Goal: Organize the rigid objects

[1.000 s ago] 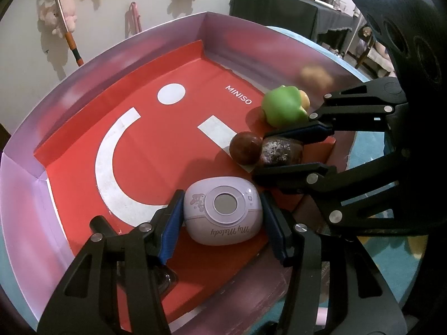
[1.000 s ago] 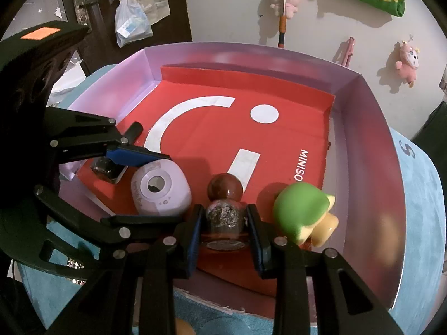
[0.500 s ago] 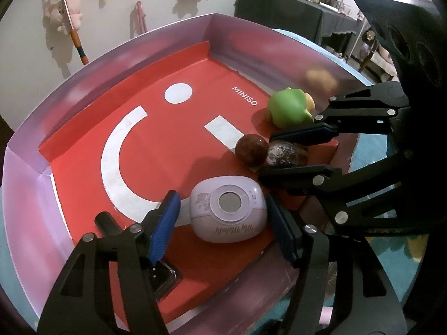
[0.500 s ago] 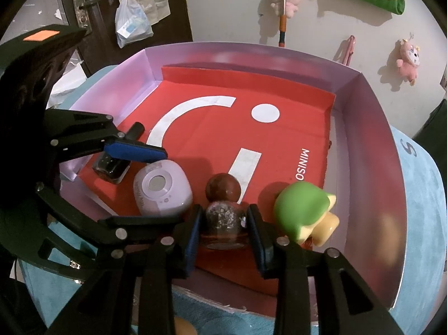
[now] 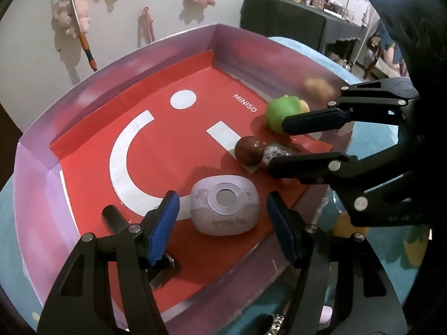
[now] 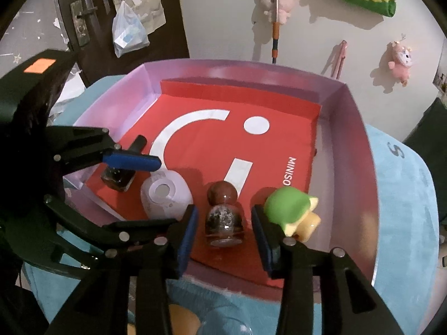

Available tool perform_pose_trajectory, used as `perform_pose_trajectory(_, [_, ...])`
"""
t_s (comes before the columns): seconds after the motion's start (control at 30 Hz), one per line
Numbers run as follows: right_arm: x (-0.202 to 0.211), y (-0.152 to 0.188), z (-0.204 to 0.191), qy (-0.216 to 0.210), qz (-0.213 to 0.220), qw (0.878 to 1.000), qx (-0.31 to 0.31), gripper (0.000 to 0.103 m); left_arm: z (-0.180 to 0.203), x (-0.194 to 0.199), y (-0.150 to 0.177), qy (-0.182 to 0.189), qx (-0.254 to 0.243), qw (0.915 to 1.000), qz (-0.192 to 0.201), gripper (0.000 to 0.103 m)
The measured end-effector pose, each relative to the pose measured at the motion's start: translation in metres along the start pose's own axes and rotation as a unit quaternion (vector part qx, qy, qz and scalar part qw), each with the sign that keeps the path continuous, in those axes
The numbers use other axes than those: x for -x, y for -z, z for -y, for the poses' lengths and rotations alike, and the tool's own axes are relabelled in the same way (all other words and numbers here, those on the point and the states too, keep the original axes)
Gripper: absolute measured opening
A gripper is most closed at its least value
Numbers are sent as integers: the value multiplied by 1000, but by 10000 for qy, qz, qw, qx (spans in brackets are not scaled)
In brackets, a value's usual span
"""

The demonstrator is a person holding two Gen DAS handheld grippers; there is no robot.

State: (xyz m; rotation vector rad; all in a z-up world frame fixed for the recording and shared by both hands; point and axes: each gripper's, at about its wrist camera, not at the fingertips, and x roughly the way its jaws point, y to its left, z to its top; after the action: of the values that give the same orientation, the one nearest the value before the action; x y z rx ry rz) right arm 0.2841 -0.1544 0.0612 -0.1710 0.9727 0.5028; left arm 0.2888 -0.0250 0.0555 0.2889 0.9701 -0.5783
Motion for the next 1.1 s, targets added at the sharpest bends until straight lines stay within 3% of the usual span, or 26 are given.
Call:
perform_pose_trajectory(0.17, [24, 2, 2, 95, 206, 9996, -160, 43, 5, 20, 4, -97, 156, 9996, 214, 65])
perform_pose_trajectory(0.43, [95, 19, -1, 240, 866, 9953, -362, 55, 27, 67, 19, -148, 532, 9954, 782, 65])
perform_pose_trajectory(0.5, [116, 27, -4, 299, 1073, 9930, -399, 60, 32, 82, 24, -236, 669, 9922, 1027, 74])
perform_pose_trajectory(0.57, [132, 36, -9, 325, 1235, 9910, -412, 63, 38, 102, 33, -392, 883, 9859, 1367, 88])
perform_pose_trajectory(0.7, [156, 56, -21, 352, 1492, 9872, -428, 69, 52, 135, 53, -675, 1152, 9720, 1935, 92])
perform_pose_trajectory(0.87, [173, 84, -39, 489, 1722, 9831, -376, 79, 75, 169, 87, -1324, 1373, 9488, 2516, 97])
perform_pose_trajectory(0.97, [176, 103, -51, 616, 1783, 9815, -327, 86, 86, 182, 108, -1451, 1526, 9361, 2816, 100])
perform_pose_trajectory(1.1, [172, 124, -65, 752, 1809, 9801, -310, 88, 94, 189, 131, -1423, 1809, 9275, 2944, 100])
